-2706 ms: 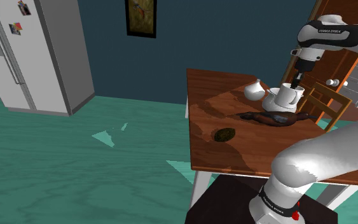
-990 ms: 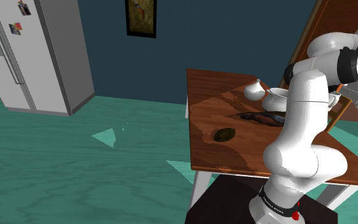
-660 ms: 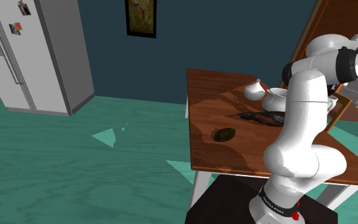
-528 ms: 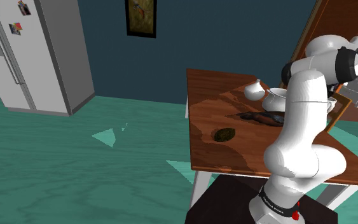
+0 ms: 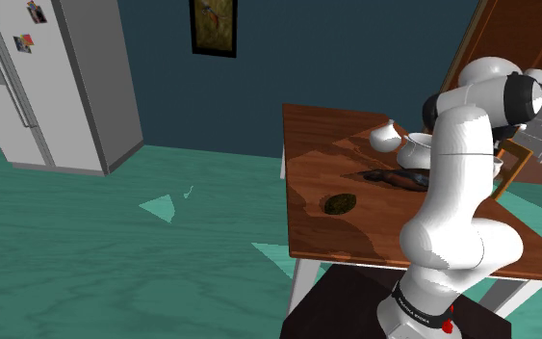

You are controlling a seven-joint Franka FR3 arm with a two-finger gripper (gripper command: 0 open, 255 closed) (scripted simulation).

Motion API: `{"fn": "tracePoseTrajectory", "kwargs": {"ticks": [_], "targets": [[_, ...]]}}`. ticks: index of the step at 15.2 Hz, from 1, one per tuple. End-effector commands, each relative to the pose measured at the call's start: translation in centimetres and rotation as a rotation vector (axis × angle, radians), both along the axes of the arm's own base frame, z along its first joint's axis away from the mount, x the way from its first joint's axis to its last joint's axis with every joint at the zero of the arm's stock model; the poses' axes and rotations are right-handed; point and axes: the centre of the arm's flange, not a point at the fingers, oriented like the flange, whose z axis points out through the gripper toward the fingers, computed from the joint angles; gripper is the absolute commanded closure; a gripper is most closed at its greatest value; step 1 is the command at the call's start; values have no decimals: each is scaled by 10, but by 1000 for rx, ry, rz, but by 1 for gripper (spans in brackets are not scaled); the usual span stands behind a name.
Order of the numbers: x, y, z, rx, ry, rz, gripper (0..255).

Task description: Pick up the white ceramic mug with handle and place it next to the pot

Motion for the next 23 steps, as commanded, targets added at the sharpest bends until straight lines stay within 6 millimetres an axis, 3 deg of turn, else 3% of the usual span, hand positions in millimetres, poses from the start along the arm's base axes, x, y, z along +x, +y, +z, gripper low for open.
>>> {"fn": "tracePoseTrajectory", "kwargs": {"ticks": [1, 23], "targets": [[-1, 0, -11, -1, 0, 0, 255], [-1, 0, -128, -1, 0, 0, 255]]}}
